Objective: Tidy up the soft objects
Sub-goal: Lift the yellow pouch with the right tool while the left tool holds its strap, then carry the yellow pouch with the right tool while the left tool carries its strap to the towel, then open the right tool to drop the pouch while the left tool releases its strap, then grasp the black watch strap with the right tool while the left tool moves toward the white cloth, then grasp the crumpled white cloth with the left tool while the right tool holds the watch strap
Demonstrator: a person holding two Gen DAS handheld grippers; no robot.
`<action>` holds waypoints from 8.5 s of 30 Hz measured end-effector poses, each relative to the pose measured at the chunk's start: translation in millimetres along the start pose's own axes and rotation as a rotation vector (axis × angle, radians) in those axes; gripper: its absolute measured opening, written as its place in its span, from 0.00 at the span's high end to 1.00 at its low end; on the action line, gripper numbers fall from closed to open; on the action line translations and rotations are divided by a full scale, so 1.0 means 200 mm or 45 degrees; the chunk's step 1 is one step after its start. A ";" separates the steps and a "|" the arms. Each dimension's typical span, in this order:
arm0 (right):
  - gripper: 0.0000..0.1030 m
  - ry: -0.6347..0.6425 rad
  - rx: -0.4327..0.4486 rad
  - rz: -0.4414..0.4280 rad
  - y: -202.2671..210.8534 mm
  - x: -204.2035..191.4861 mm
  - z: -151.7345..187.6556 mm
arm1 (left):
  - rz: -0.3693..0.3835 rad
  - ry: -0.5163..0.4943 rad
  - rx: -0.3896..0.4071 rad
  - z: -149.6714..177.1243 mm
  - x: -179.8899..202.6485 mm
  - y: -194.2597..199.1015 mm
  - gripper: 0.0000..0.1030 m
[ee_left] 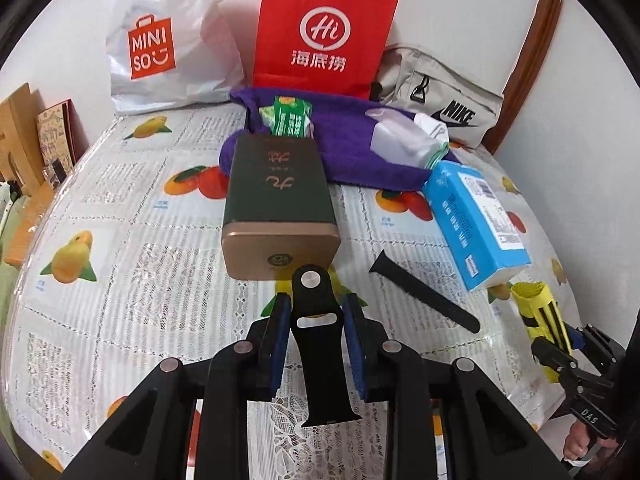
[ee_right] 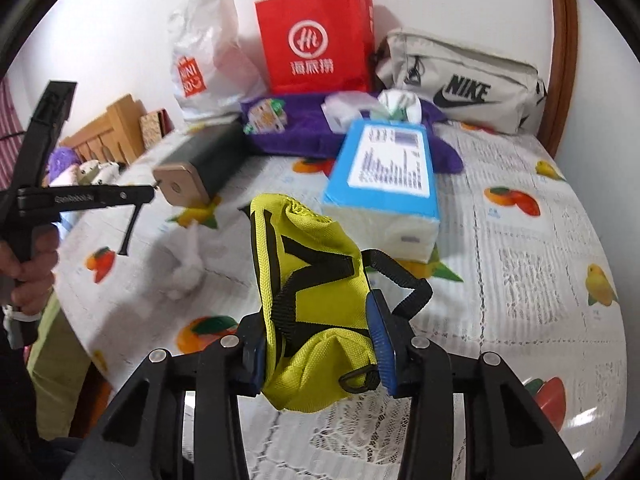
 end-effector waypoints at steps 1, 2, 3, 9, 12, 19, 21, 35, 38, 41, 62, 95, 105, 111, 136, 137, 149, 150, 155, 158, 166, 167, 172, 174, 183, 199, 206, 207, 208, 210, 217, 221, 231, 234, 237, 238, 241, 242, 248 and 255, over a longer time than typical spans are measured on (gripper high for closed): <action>0.59 -0.001 0.017 -0.003 0.02 0.00 -0.02 | 0.001 0.000 0.008 -0.01 0.00 0.02 0.75; 0.59 -0.003 0.032 -0.006 0.04 0.00 -0.04 | 0.003 -0.001 0.015 -0.02 0.01 0.03 0.75; 0.59 -0.003 0.042 -0.008 0.06 0.00 -0.05 | 0.004 -0.002 0.023 -0.03 0.01 0.04 0.75; 0.59 -0.005 0.109 0.004 0.13 0.03 -0.18 | -0.010 -0.002 0.064 -0.12 0.02 0.11 0.75; 0.59 -0.008 0.138 0.019 0.14 0.06 -0.26 | -0.018 0.002 0.082 -0.17 0.02 0.14 0.75; 0.59 -0.024 0.177 0.058 0.12 0.14 -0.47 | -0.032 0.009 0.104 -0.29 0.02 0.14 0.75; 0.59 -0.030 0.190 0.036 0.10 0.17 -0.54 | -0.034 0.011 0.109 -0.33 0.02 0.13 0.75; 0.59 -0.052 0.188 0.040 -0.10 0.29 -0.88 | -0.030 0.028 0.101 -0.57 0.02 -0.04 0.75; 0.59 -0.044 0.192 0.040 -0.15 0.30 -0.93 | -0.025 0.037 0.096 -0.61 0.01 -0.09 0.75; 0.58 -0.040 0.189 0.039 -0.21 0.32 -0.99 | -0.025 0.039 0.096 -0.66 0.01 -0.13 0.75; 0.90 -0.022 0.041 -0.023 -0.72 0.40 -1.17 | -0.024 0.055 0.059 -0.88 -0.05 -0.42 0.75; 0.78 0.053 -0.079 -0.024 -1.11 0.39 -1.28 | -0.014 0.069 -0.048 -1.05 -0.06 -0.82 0.75; 0.38 0.035 -0.069 -0.043 -1.09 0.39 -1.26 | -0.060 0.080 -0.083 -1.04 -0.08 -0.82 0.54; 0.26 0.082 -0.024 0.024 -0.97 0.36 -1.26 | -0.059 0.068 -0.043 -1.03 -0.06 -0.72 0.53; 0.29 0.080 -0.067 -0.122 -0.35 -0.06 -0.56 | -0.068 0.114 0.039 -0.54 -0.13 -0.06 0.51; 0.32 0.083 -0.071 -0.122 -0.34 -0.06 -0.53 | -0.071 0.134 0.035 -0.51 -0.14 -0.05 0.51; 0.54 0.102 -0.140 -0.159 -0.34 -0.12 -0.18 | -0.068 0.139 -0.051 -0.20 -0.18 -0.04 0.51; 0.54 0.107 -0.144 -0.161 -0.35 -0.13 -0.17 | -0.065 0.135 -0.052 -0.18 -0.19 -0.04 0.51; 0.54 0.161 -0.178 -0.089 -0.46 -0.15 -0.13 | -0.064 0.142 -0.081 -0.11 -0.19 -0.07 0.51; 0.58 0.173 -0.132 -0.061 -0.51 -0.17 -0.13 | -0.061 0.128 -0.102 -0.08 -0.18 -0.09 0.51; 0.80 0.140 -0.228 -0.119 -0.44 -0.22 -0.07 | -0.038 0.143 -0.113 -0.02 -0.19 -0.08 0.51; 0.79 0.142 -0.232 -0.130 -0.43 -0.24 -0.05 | -0.034 0.146 -0.115 -0.01 -0.20 -0.08 0.51; 0.74 0.144 -0.218 -0.136 -0.42 -0.27 -0.04 | -0.032 0.149 -0.127 0.03 -0.20 -0.08 0.51; 0.73 0.109 -0.200 -0.141 -0.45 -0.27 -0.07 | -0.034 0.146 -0.130 0.04 -0.20 -0.08 0.51; 0.78 0.082 -0.131 -0.025 -0.54 -0.26 -0.15 | -0.044 0.134 -0.128 0.06 -0.20 -0.05 0.51; 0.80 -0.029 -0.100 -0.066 -0.54 -0.22 -0.16 | -0.046 0.100 -0.120 0.11 -0.15 0.00 0.51; 0.80 -0.061 -0.094 -0.060 -0.43 -0.19 -0.10 | -0.023 0.084 -0.142 0.15 -0.11 -0.02 0.47; 0.80 -0.066 -0.093 -0.062 -0.42 -0.18 -0.09 | -0.020 0.074 -0.145 0.16 -0.10 -0.02 0.46; 0.80 -0.070 -0.091 -0.064 -0.40 -0.17 -0.08 | -0.017 0.063 -0.147 0.16 -0.09 -0.03 0.46; 0.80 -0.075 -0.086 -0.056 -0.36 -0.17 -0.06 | -0.004 0.053 -0.155 0.17 -0.06 -0.04 0.46; 0.80 -0.082 -0.072 -0.029 -0.27 -0.12 0.01 | 0.030 0.000 -0.207 0.21 0.03 -0.11 0.44; 0.80 -0.112 -0.064 -0.023 -0.23 -0.07 0.05 | 0.038 -0.038 -0.226 0.22 0.10 -0.15 0.40; 0.80 -0.149 -0.062 0.002 -0.22 0.03 0.09 | 0.038 -0.150 -0.278 0.21 0.24 -0.25 0.34; 0.80 -0.157 -0.061 -0.001 -0.22 0.05 0.10 | 0.020 -0.194 -0.281 0.23 0.28 -0.28 0.33; 0.80 -0.160 -0.069 0.003 -0.22 0.06 0.12 | -0.012 -0.242 -0.259 0.24 0.31 -0.29 0.33; 0.80 -0.164 -0.070 0.004 -0.22 0.06 0.13 | -0.017 -0.251 -0.256 0.24 0.31 -0.30 0.34; 0.80 -0.173 -0.070 0.004 -0.22 0.07 0.13 | -0.063 -0.282 -0.226 0.25 0.31 -0.29 0.47; 0.80 -0.174 -0.068 0.006 -0.21 0.08 0.14 | -0.077 -0.288 -0.219 0.25 0.31 -0.29 0.52; 0.80 -0.164 -0.057 0.012 -0.18 0.06 0.14 | -0.023 -0.247 -0.225 0.24 0.25 -0.26 0.77; 0.80 -0.150 -0.024 0.018 -0.11 0.03 0.12 | -0.015 -0.194 -0.160 0.21 0.19 -0.15 0.78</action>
Point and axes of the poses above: each gripper's, at about its wrist camera, not at the fingertips, and y roughly against the way its jaws point, x to its right, z to its underside, the point moved 3 cm from there along -y, roughly the way its jaws point, and after that the axes turned 4 degrees about y, right-handed, at the moved point
